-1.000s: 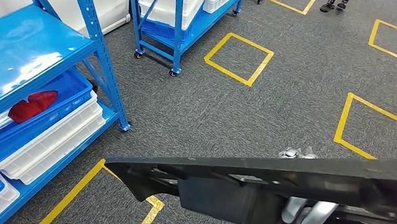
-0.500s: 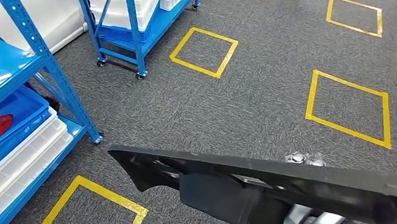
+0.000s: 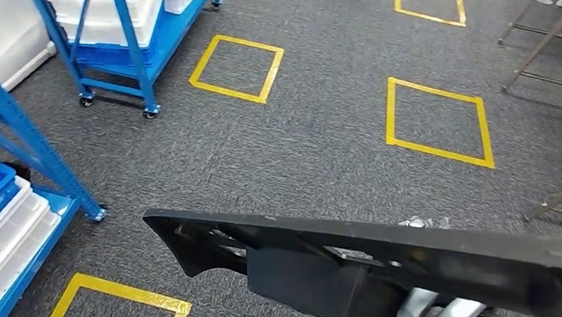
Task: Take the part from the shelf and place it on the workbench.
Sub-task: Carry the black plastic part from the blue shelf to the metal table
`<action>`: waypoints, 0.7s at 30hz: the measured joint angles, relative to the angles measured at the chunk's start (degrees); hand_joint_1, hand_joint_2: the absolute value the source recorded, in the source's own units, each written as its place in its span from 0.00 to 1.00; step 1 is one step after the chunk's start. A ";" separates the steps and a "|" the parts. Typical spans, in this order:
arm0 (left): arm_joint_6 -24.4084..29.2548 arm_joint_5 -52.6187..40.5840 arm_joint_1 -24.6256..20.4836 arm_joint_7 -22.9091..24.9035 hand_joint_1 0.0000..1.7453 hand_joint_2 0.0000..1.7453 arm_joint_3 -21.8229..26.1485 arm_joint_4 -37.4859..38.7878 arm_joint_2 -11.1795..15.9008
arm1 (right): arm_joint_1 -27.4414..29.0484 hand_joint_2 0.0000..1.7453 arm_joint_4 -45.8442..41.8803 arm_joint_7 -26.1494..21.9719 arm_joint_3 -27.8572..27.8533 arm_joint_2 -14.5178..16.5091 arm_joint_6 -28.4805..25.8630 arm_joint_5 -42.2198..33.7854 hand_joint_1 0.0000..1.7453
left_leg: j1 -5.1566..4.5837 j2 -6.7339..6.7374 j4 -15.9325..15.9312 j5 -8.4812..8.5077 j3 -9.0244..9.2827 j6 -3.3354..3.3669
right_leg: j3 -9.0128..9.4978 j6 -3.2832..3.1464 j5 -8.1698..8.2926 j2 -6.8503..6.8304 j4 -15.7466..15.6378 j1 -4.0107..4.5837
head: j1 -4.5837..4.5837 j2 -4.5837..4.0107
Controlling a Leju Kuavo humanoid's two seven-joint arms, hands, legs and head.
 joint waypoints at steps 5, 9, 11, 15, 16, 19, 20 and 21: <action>0.16 0.34 -0.42 0.00 0.00 0.00 0.02 0.00 -0.29 | -4.36 1.00 2.42 0.96 0.01 0.23 -0.74 -1.35 1.00 | -0.39 2.95 -0.07 -0.80 0.91 -1.21 | 6.62 -1.51 4.00 -3.66 -12.95 1.32 | -0.01 0.01; 0.13 0.66 -0.82 0.02 0.00 0.00 0.06 0.01 -0.57 | -5.40 1.00 3.39 1.36 0.03 0.76 -0.62 -1.79 1.00 | -0.13 0.71 2.33 -2.96 0.43 -2.22 | 7.02 -2.74 4.54 -1.06 -14.03 0.84 | -0.01 0.02; 0.10 0.62 -0.60 0.05 0.00 0.00 0.06 0.02 -0.70 | -5.82 1.00 3.84 1.55 0.08 1.26 -0.64 -1.86 1.00 | 0.02 -2.57 9.33 -6.42 -2.90 -2.36 | 7.22 -3.19 4.62 0.27 -14.25 0.73 | -0.01 0.02; 0.04 0.52 -0.19 0.13 0.00 0.00 0.08 0.02 -0.75 | -6.27 1.00 4.74 2.22 0.11 1.66 -0.66 -1.84 1.00 | 0.12 -3.47 14.04 -5.40 -6.58 -2.50 | 7.41 -3.19 4.47 3.72 -13.99 0.82 | -0.01 0.01; 0.01 0.47 -0.21 0.13 0.00 0.00 0.07 0.02 -0.76 | -6.53 1.00 4.90 2.35 0.11 1.71 -0.68 -1.84 1.00 | 0.24 -4.19 10.40 -2.86 -5.29 -2.48 | 7.48 -3.03 4.35 4.58 -13.81 0.76 | -0.01 0.01; -0.01 0.36 -0.21 0.14 0.00 0.00 0.06 0.02 -0.79 | -7.35 1.00 5.22 2.48 0.12 1.83 -0.72 -1.86 1.00 | 0.58 -8.01 1.76 0.69 -1.93 -2.26 | 7.05 -2.23 4.00 6.75 -12.97 0.65 | 0.00 0.00; -0.01 0.34 -0.22 0.15 0.00 0.00 0.06 0.02 -0.80 | -7.49 1.00 5.30 2.54 0.13 1.86 -0.73 -1.87 1.00 | 0.52 -8.37 1.18 0.51 -1.68 -2.03 | 6.79 -1.84 4.05 7.43 -12.87 0.57 | -0.01 0.01; -0.01 0.33 -0.29 0.16 0.00 0.00 0.06 0.02 -0.81 | -7.57 1.00 5.36 2.60 0.13 1.88 -0.76 -1.90 1.00 | 0.44 -7.81 0.94 0.56 -1.56 -1.74 | 6.56 -1.42 4.16 8.15 -12.90 0.45 | -0.01 0.01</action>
